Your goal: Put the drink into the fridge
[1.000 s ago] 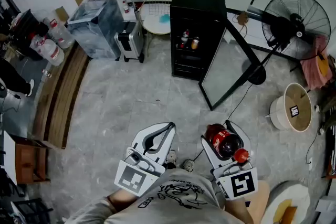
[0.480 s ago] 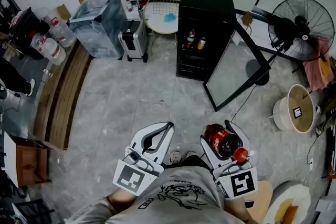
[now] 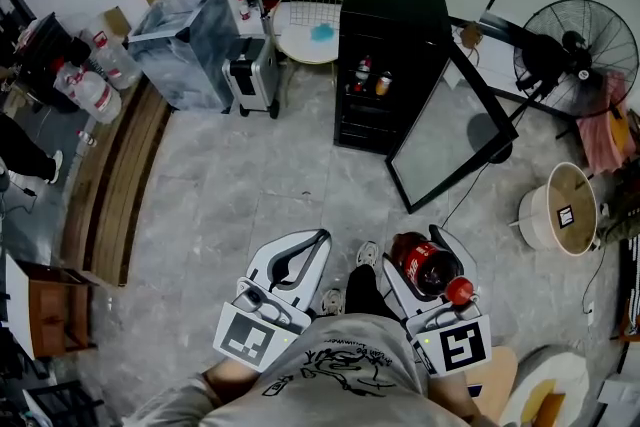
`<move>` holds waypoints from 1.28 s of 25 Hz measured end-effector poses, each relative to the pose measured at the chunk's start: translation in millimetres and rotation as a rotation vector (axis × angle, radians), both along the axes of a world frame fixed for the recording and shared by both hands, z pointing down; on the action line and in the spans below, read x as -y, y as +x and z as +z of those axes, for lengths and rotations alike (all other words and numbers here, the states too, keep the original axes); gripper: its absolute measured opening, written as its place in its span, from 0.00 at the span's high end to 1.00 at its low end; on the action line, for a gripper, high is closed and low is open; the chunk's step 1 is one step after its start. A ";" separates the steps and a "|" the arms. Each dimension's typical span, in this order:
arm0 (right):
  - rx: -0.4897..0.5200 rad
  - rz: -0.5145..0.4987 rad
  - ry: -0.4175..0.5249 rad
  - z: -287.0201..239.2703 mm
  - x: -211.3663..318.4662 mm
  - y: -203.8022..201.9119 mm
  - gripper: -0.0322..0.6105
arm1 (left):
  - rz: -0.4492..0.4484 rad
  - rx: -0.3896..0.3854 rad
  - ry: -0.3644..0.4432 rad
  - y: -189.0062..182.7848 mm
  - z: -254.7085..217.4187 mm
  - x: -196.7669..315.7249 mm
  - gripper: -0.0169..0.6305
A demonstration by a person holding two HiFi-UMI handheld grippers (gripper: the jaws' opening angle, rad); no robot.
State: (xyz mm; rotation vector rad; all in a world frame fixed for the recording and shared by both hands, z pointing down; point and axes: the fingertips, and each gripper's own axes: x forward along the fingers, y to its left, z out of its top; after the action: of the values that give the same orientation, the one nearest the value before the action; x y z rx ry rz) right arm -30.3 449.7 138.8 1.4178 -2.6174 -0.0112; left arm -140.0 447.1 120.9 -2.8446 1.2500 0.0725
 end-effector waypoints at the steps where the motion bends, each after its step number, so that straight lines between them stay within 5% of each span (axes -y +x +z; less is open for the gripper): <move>1: 0.000 0.001 0.002 -0.2 3.6 1.6 0.47 | 0.001 -0.002 0.003 2.0 -0.7 3.9 0.94; 32: 0.034 0.009 -0.002 -2.0 164.4 97.7 0.47 | 0.010 0.029 0.010 99.3 -13.6 160.6 0.94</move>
State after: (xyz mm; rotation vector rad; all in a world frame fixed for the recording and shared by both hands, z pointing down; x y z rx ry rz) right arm 67.4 285.4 136.8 1.4419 -2.6370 0.0168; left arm -40.7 286.5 107.3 -2.8328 1.2268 0.0378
